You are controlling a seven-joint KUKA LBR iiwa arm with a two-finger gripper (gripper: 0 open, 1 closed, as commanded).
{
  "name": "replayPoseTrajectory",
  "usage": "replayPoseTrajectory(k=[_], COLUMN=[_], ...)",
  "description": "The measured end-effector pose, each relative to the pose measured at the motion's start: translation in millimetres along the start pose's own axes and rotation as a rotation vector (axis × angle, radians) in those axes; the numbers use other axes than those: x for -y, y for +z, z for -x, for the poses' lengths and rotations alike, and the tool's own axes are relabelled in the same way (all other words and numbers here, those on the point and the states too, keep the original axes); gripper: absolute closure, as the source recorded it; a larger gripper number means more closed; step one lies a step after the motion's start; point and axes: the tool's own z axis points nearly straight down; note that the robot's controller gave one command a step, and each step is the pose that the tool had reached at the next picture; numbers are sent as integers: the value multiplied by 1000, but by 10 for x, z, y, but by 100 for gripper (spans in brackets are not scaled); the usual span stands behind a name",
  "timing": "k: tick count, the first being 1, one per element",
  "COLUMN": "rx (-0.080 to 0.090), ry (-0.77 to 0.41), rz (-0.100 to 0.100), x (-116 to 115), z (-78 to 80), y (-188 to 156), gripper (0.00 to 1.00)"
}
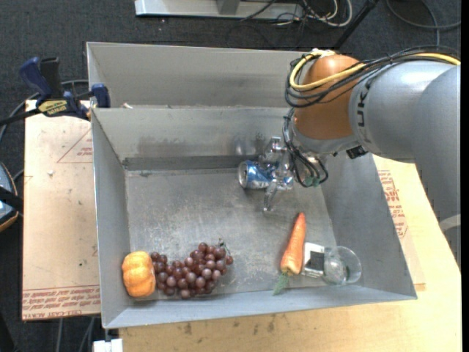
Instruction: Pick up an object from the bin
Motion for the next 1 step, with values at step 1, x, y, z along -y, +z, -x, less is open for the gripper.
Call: replayPoseTrajectory(k=[1], rx=[0], ry=[151], rz=[-3], x=[-92], z=[-25], y=[8], gripper=[0])
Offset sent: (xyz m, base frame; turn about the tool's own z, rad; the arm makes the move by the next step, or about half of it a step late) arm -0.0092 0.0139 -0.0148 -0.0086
